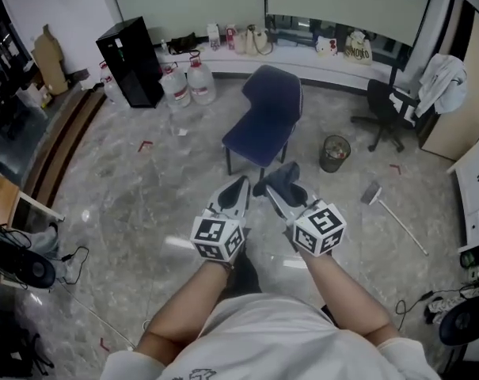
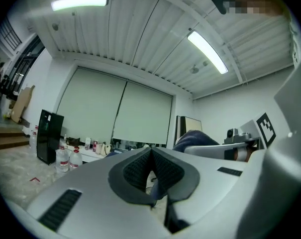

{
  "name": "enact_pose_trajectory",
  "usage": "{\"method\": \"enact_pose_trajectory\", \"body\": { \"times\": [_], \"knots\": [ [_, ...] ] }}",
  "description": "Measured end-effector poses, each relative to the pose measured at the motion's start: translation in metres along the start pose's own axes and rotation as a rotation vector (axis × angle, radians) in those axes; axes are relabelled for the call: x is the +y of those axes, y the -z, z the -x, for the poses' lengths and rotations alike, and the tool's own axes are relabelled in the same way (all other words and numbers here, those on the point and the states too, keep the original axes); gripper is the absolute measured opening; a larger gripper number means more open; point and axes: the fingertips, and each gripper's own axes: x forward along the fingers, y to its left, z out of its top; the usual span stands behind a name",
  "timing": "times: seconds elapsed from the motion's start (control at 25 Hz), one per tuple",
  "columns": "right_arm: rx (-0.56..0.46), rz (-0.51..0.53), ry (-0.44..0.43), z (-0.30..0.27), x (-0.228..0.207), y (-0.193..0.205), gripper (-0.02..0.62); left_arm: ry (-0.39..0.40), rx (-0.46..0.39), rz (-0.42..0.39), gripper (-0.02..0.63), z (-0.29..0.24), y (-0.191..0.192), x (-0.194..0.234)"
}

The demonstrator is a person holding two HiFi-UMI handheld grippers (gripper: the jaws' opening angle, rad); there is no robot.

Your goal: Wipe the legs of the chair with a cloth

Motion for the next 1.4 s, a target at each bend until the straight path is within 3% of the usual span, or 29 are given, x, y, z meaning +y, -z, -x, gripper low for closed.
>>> {"method": "enact_pose_trajectory", "body": {
  "times": [0.24, 0.44, 0.56, 0.72, 0.88, 1.04, 1.4],
  "knots": [
    [-0.005, -0.008, 0.065, -0.127, -0.116, -0.006, 0.097, 0.122, -0.039, -0.052, 0.005, -0.145, -0.022, 0.083],
    [-0.001, 0.029, 0.124, -0.221, -0.205, -0.013, 0.097, 0.200, -0.013, -0.083, 0.006, -0.245, -0.026, 0.157],
    [0.010, 0.022, 0.169, -0.252, -0.261, 0.002, 0.098, 0.214, 0.031, -0.088, 0.005, -0.292, -0.006, 0.190],
    [0.040, 0.005, 0.205, -0.274, -0.329, 0.050, 0.098, 0.196, 0.074, -0.075, 0.005, -0.342, 0.044, 0.223],
    [0.080, -0.021, 0.198, -0.285, -0.377, 0.131, 0.098, 0.172, 0.090, -0.065, 0.006, -0.379, 0.122, 0.246],
    [0.110, -0.015, 0.178, -0.298, -0.401, 0.233, 0.098, 0.161, 0.097, -0.050, 0.006, -0.404, 0.223, 0.276],
    [0.229, 0.026, 0.178, -0.303, -0.471, 0.550, 0.099, 0.122, 0.089, -0.007, 0.005, -0.468, 0.485, 0.339]
  ]
}}
